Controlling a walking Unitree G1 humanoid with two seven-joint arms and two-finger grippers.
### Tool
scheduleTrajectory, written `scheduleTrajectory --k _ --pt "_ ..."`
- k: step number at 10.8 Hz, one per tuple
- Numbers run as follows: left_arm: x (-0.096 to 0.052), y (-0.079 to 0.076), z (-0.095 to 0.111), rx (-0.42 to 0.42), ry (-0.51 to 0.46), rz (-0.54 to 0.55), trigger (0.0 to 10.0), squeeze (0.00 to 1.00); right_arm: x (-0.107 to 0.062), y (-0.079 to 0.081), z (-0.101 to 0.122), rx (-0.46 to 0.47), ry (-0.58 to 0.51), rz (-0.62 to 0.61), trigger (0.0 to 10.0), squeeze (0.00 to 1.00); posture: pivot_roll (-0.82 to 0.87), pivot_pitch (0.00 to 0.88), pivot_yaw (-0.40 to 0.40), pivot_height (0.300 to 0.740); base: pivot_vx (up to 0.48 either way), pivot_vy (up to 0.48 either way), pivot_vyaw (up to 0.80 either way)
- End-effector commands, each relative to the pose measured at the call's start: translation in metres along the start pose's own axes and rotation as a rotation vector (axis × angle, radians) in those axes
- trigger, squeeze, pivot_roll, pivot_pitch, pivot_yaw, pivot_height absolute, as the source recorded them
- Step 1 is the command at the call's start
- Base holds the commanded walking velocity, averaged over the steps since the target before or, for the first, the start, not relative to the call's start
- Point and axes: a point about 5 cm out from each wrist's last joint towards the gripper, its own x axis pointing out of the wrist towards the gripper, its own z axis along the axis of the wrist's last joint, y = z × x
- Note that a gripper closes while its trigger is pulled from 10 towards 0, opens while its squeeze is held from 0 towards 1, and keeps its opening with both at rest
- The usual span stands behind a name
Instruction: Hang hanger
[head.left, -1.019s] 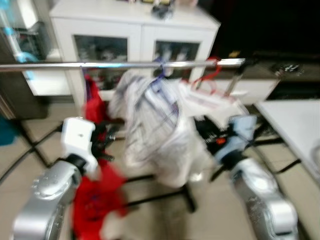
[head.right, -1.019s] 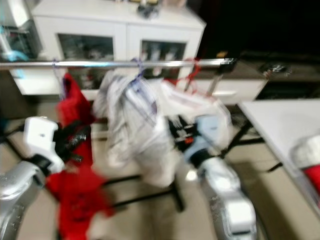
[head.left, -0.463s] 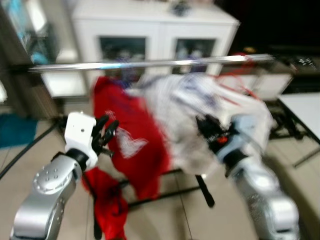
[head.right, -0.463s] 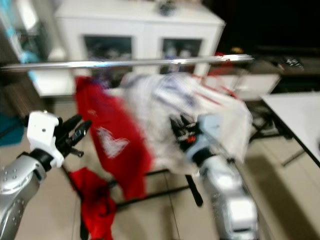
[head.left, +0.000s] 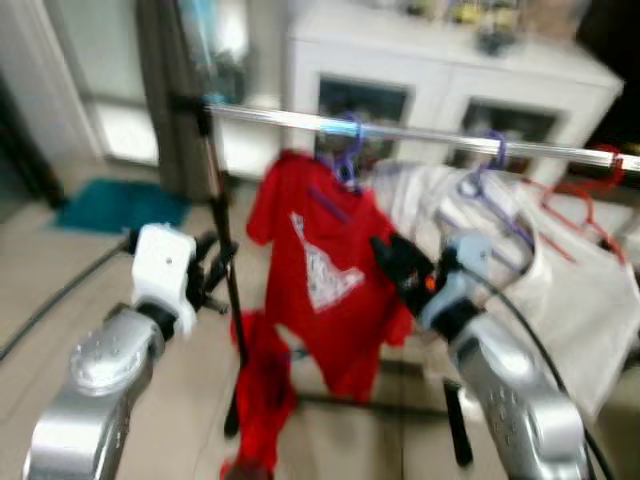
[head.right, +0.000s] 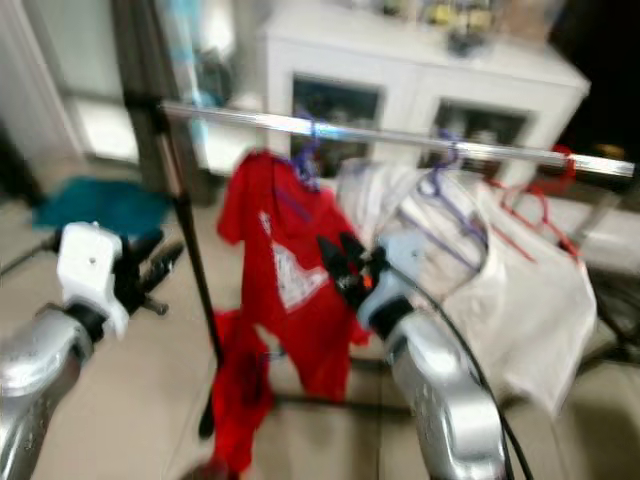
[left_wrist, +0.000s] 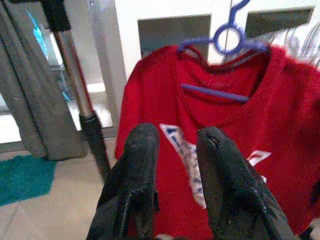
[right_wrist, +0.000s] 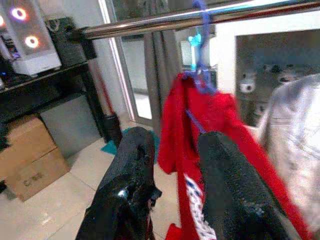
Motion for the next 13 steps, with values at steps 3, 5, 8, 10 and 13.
scheduleTrajectory --k 3,5,8,10,13 --pt "0.003 -0.003 0.001 0.010 0.001 -0.026 10.0 0.00 0.004 -0.002 0.007 0.003 -0.025 -0.026 10.0 0.00 0.00 0.000 -0.063 0.740 0.000 0.000 0.00" --pt "0.003 0.001 0.004 -0.006 -0.012 -0.016 10.0 0.00 0.009 -0.004 0.010 -0.037 -0.027 -0.059 10.0 0.00 0.00 0.000 -0.065 0.740 0.154 0.000 0.40" --pt "0.004 -0.001 0.004 -0.003 -0.012 -0.029 10.0 0.00 0.011 -0.007 0.016 -0.014 -0.067 -0.085 10.0 0.00 0.00 0.000 -0.063 0.740 0.340 0.000 0.43" --pt "0.004 -0.002 0.004 -0.014 -0.012 -0.039 10.0 0.00 0.012 -0.006 0.016 -0.031 -0.068 -0.077 10.0 0.00 0.00 0.000 -0.068 0.740 0.403 0.000 0.00" --pt "0.001 -0.006 0.007 -0.076 -0.047 -0.074 10.0 1.00 0.012 -0.007 0.019 -0.035 -0.089 -0.043 10.0 0.92 0.00 0.000 -0.074 0.740 0.311 0.000 0.00"
